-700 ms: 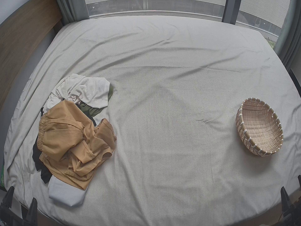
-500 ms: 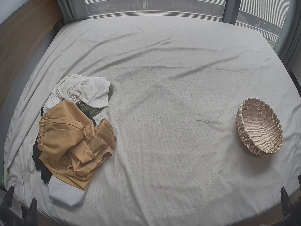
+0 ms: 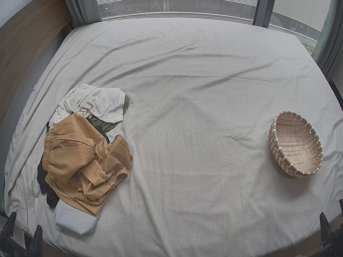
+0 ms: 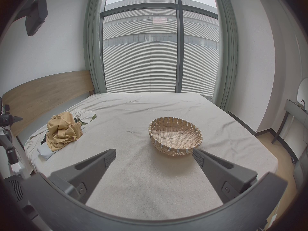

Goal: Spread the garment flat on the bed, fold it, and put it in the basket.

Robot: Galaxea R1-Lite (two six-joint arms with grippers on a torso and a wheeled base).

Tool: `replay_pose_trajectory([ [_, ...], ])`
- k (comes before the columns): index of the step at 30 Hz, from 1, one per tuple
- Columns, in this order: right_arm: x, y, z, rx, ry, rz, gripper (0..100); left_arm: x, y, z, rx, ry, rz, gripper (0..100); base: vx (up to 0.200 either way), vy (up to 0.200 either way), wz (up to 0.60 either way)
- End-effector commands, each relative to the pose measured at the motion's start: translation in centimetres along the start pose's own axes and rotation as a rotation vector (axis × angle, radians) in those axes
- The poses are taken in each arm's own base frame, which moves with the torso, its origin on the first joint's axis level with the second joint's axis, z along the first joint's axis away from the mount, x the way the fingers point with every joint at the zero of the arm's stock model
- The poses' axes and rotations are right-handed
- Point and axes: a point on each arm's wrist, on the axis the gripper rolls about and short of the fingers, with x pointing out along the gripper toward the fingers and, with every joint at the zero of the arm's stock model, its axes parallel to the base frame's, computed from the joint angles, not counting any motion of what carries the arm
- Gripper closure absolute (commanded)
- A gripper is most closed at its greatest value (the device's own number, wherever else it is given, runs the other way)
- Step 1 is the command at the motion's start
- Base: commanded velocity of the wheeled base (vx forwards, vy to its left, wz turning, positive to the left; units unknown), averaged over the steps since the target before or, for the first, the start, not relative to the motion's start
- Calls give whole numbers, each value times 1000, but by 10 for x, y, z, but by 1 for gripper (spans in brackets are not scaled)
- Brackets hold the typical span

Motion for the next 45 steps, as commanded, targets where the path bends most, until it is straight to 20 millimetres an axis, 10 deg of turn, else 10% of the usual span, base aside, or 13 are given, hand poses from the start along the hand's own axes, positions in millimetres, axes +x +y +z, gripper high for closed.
replay_pose_trajectory([
  [1, 0, 0, -5, 0, 1, 1, 0, 0, 0, -5, -2, 1, 0, 0, 0, 0, 0],
  [8, 0, 0, -5, 0, 1, 1, 0, -1, 0, 1, -4, -25, -4, 0, 0, 0, 0],
  [12, 0, 0, -5, 0, 1, 0, 0, -2, 0, 65, -6, -95, -32, 0, 0, 0, 0],
  [45, 0, 0, -5, 0, 3, 0, 0, 63, -12, 105, -384, 232, -250, 0, 0, 0, 0],
])
